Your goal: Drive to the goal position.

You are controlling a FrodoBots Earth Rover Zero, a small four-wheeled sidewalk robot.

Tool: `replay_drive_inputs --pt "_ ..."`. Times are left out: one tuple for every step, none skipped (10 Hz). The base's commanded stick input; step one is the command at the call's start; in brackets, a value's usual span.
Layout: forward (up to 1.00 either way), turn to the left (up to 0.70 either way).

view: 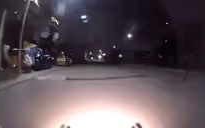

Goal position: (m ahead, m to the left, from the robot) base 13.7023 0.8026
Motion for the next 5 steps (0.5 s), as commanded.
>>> replay_drive_inputs --pt "1.0 0.0" --pt "1.0 0.0" --pt "1.0 0.34" --pt "1.0 0.29" --pt "1.0 0.16"
